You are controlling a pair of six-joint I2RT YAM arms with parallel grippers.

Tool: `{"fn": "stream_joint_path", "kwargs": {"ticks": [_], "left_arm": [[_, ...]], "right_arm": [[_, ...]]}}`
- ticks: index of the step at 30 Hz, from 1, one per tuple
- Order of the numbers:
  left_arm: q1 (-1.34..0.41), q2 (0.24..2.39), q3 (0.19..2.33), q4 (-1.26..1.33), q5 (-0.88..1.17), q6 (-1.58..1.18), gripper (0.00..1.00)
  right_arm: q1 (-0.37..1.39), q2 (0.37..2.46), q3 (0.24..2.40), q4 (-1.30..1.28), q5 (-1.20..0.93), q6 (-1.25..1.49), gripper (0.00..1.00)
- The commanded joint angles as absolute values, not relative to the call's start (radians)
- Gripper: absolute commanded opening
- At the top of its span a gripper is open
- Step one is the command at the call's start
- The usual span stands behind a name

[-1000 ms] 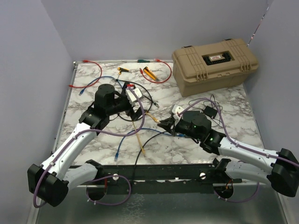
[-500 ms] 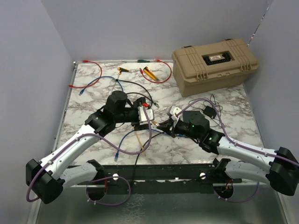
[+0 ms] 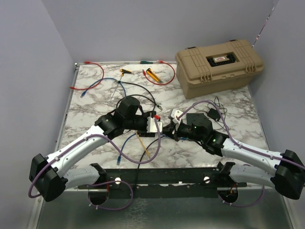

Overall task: Insert the plug into the switch port
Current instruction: Pick up the connector from the center of the board.

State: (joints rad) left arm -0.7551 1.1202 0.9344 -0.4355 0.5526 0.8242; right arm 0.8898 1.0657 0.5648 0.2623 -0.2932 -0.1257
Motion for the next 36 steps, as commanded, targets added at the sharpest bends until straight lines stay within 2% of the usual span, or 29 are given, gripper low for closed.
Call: {"fn": "stream_joint_path", "kwargs": {"ticks": [1,7,23,36], "left_arm": [[-0.763,1.13,0.943,-0.457,0.566,0.859,0.56],[-0.762,1.141,0.949,-0.473,0.61,0.855,0.49],[-0.762,1.193,0.994,-0.526,0.767,0.836,0.45],[-0.763,1.205,0.998,-0.534,0.771,0.836,0.39]], "right_arm": [[0.887,1.049,0.59,0.218,-0.335,-0.153,0.01],[0.887,1.039,0.581,0.221,-0.37,-0.174,0.01],[0.887,0.981,0.515,0.236,-0.369,-0.362,0.01],[0.887,0.973,0.511,0.233,-0.364,-0.371,0.01]]}}
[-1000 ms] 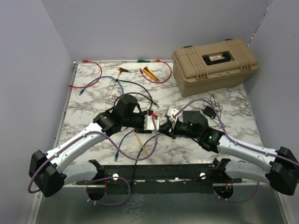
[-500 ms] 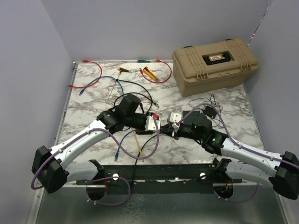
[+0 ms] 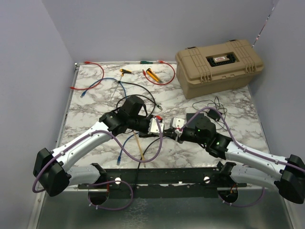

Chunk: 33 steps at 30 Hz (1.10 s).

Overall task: Insert the plug into the switch port
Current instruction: Pick up the connector from the center of the board.

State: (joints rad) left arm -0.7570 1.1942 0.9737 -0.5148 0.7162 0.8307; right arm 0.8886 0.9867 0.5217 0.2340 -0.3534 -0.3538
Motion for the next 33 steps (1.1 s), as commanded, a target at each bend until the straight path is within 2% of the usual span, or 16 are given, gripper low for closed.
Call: {"fn": "stream_joint_path", "kwargs": {"ticks": [1,7,13,16,27,30,33], "left_arm": [[-0.763,1.207,1.0,-0.534,0.774,0.835,0.37],[-0.762,1.208,1.008,-0.534,0.766,0.839,0.25],[-0.763,1.198,1.008,-0.534,0.755,0.848,0.02],[-0.763,1.203,1.012,-0.533,0.753,0.837,0.0],[-0.763,1.278,0.999,-0.382,0.611,0.551,0.0],[-0.762,1.282,0.96,-0.282,0.558,0.459,0.0],[-0.762,1.274,0.919,-0.179,0.488,0.395,0.0]], "right_arm": [[0.887,0.974,0.512,0.232,-0.362,-0.372,0.01],[0.887,0.97,0.509,0.235,-0.359,-0.371,0.01],[0.887,0.967,0.512,0.235,-0.349,-0.352,0.01],[0.887,0.959,0.507,0.247,-0.326,-0.325,0.06],[0.882,0.936,0.522,0.225,-0.138,-0.174,0.6],[0.871,0.933,0.531,0.207,-0.06,-0.117,0.71],[0.855,0.944,0.558,0.15,-0.011,-0.073,0.77]]}}
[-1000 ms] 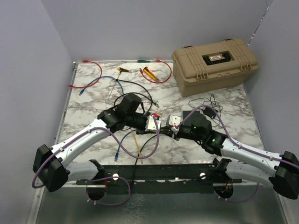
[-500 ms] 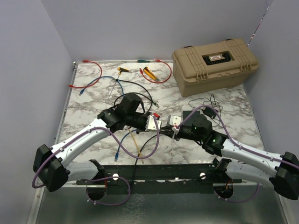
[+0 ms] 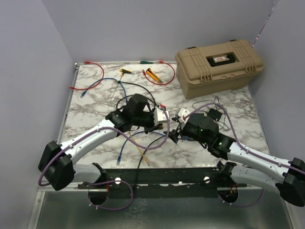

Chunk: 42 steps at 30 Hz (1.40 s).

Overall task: Insert the plug into the switch port
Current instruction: Pick up the connector from the center of the board, then insert the connector into the switch port.

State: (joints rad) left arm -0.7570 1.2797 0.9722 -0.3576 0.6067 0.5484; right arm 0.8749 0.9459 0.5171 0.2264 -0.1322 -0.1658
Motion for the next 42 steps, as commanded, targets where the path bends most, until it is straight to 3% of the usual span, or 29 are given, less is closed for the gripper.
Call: {"fn": "stream_joint_path", "kwargs": {"ticks": [1,12,28,42], "left_arm": [[-0.762,1.274,0.907,-0.144,0.461,0.37,0.0],[-0.763,1.372,0.813,0.158,0.385,0.247,0.0],[-0.844,1.604,0.81,0.361,0.387,0.336,0.0],[-0.897,1.761,0.877,0.388,0.389,0.349,0.0]], "right_arm": [[0.844,0.945,0.562,0.14,-0.006,-0.053,0.78],[0.661,0.931,0.585,-0.036,0.137,0.178,0.8],[0.299,0.995,0.605,-0.271,-0.035,0.414,0.85],[0.115,1.085,0.55,-0.291,-0.138,0.45,0.75]]}}
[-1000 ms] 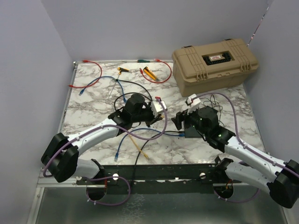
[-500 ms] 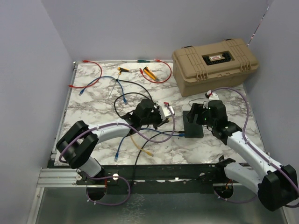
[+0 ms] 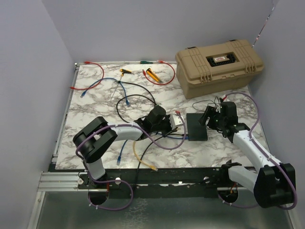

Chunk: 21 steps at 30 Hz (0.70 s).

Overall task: Insert the plug into the switch port
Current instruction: Insert the connector into the switch port.

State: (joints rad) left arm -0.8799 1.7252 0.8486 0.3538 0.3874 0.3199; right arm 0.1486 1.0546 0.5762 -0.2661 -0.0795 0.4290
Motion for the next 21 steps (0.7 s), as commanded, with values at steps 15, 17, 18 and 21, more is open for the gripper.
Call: {"fn": "stream_joint_path", "kwargs": {"ticks": [15,17,18,21], "left_arm": [[-0.903,1.86,0.932,0.439,0.429,0.378,0.0],[-0.903,1.856,0.909,0.461,0.432,0.375,0.0],[-0.903,1.856,0.9,0.465,0.432,0.375,0.0],[-0.902,1.855,0.884,0.468,0.447,0.375,0.0]], "right_arm": [[0.056,1.23,0.543,-0.213,-0.204,0.431,0.71],[0.055,1.247,0.541,-0.204,-0.222,0.426,0.7],[0.055,1.254,0.544,-0.204,-0.235,0.423,0.7],[0.055,1.266,0.546,-0.199,-0.27,0.412,0.69]]}}
